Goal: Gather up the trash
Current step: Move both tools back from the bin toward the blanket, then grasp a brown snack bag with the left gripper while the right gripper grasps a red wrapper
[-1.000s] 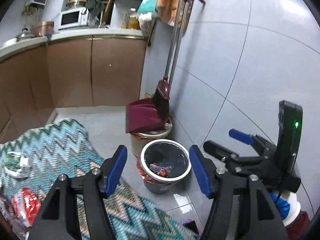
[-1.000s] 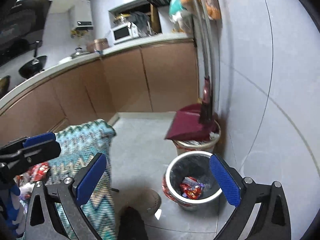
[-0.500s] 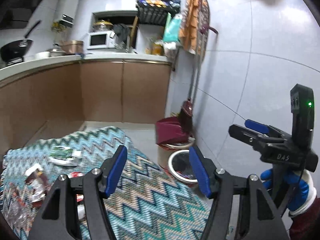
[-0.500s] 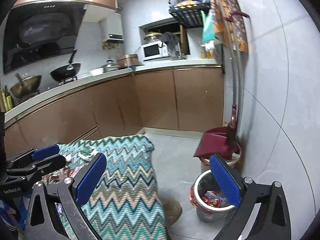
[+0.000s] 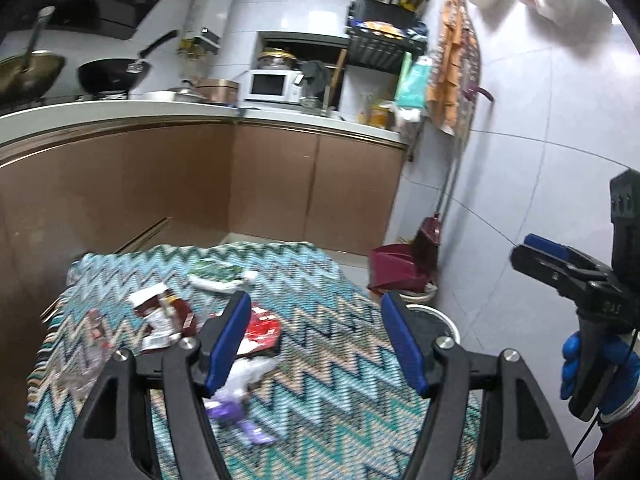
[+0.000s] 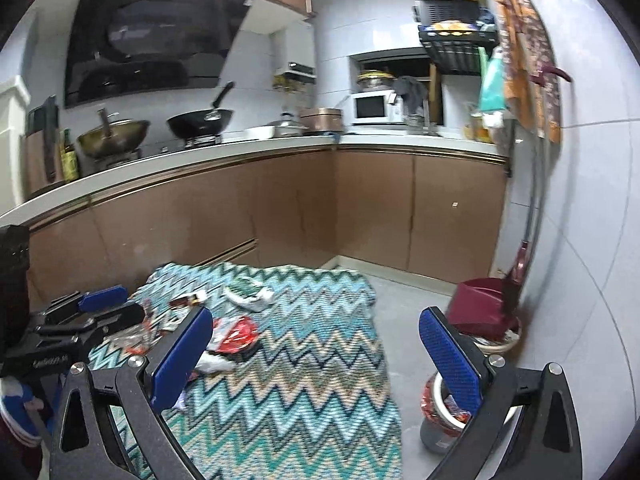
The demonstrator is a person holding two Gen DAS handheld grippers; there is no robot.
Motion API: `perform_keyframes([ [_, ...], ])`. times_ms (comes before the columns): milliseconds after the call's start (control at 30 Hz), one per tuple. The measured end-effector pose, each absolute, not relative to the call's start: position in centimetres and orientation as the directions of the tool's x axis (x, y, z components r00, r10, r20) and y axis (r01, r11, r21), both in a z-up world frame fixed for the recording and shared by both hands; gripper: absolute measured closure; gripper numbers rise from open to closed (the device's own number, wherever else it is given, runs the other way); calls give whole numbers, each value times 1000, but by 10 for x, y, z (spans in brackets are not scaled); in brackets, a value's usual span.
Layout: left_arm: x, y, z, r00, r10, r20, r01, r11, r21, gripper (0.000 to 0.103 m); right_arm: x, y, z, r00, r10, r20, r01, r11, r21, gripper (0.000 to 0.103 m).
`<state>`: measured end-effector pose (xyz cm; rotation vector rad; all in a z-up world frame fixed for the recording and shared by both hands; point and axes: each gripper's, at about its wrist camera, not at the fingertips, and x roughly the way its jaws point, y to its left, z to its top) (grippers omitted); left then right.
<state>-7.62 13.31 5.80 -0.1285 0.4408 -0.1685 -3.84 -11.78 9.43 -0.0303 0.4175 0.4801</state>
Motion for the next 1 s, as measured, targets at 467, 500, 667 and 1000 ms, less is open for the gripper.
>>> perform_keyframes([
  [467, -86, 230, 31, 885, -12, -465, -68, 986, -155, 37, -28, -90, 77, 703, 565, -432, -576, 809, 121, 0],
  [500, -84, 233, 30, 883, -4, -469, -77, 985, -154, 37, -23, -88, 74, 694, 571, -438, -579, 805, 130, 0],
  [667, -72, 255, 17, 863, 19, -504, -109, 983, -149, 37, -1, -81, 61, 662, 586, -467, -594, 790, 151, 1],
  [1000, -14, 277, -16, 805, -26, -592, -110, 975, -192, 37, 46, -54, 27, 556, 629, -543, -642, 740, 200, 8],
])
